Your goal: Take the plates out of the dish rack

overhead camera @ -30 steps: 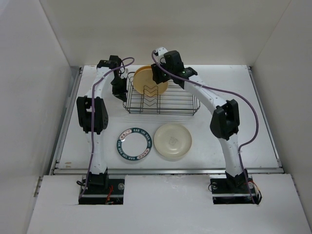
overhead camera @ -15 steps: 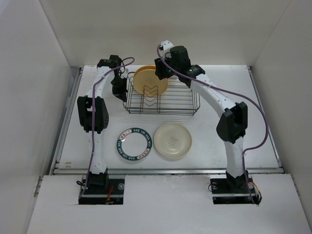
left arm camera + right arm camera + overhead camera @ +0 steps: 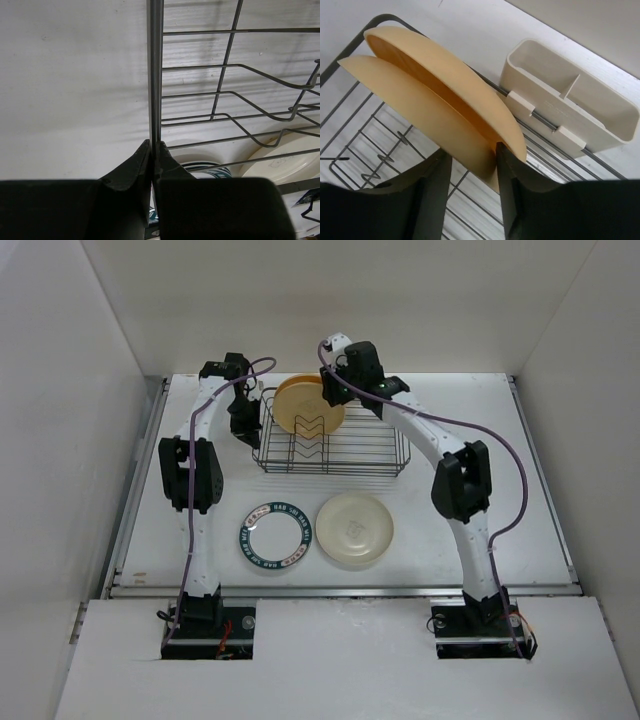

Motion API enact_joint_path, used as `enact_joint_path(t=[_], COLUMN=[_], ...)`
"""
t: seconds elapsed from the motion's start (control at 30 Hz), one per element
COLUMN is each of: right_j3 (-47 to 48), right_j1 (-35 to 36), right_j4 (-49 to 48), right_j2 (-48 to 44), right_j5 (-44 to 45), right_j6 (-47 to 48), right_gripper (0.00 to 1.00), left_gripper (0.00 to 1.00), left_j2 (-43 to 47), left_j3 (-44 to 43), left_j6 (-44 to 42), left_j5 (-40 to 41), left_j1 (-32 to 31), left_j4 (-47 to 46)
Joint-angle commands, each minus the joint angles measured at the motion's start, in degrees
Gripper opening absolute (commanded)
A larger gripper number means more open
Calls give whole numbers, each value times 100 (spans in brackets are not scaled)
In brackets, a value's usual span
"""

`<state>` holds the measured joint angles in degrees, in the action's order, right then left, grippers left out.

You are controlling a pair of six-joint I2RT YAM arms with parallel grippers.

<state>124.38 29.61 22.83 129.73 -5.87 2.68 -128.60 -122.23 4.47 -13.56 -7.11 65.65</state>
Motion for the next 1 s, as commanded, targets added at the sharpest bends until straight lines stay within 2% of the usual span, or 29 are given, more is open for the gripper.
enact_joint_path(t=[0.0, 0.03, 0.07, 0.13, 0.17, 0.3, 0.47, 0.6, 0.87, 0.97], right_j3=[263, 315, 315, 263, 210, -448, -1221, -1820, -2198, -2198], right_j1=[37, 37, 37, 37, 37, 37, 37, 37, 37, 37], right_j4=[-279, -279, -279, -279, -279, -840, -1816, -2554, -2608, -2302], right_j2=[201, 202, 263, 263, 167, -439, -1492, -2169, -2585, -2795], right_j5=[-248, -248, -248, -47, 6, 314, 1104, 1378, 1334, 1334], right_j6=[5, 5, 5, 5, 5, 224, 224, 101, 49, -109], right_gripper=[42, 34, 16, 2, 0, 0, 0, 0, 0, 0], left_gripper=[0, 0, 0, 0, 0, 0, 0, 0, 0, 0], left_j2=[-280, -280, -280, -280, -280, -280, -333, -333, -280, -280], left_j3=[-20, -20, -20, -20, -20, -20, -20, -20, -20, -20], left_j6=[89, 89, 89, 89, 89, 168, 282, 283, 283, 283], left_j5=[73, 21, -41, -93, -94, -147, -261, -200, -147, -147], left_j1=[35, 35, 35, 35, 35, 35, 35, 35, 35, 35], left_j4=[-52, -52, -52, -52, -52, -52, -52, -52, -52, -52])
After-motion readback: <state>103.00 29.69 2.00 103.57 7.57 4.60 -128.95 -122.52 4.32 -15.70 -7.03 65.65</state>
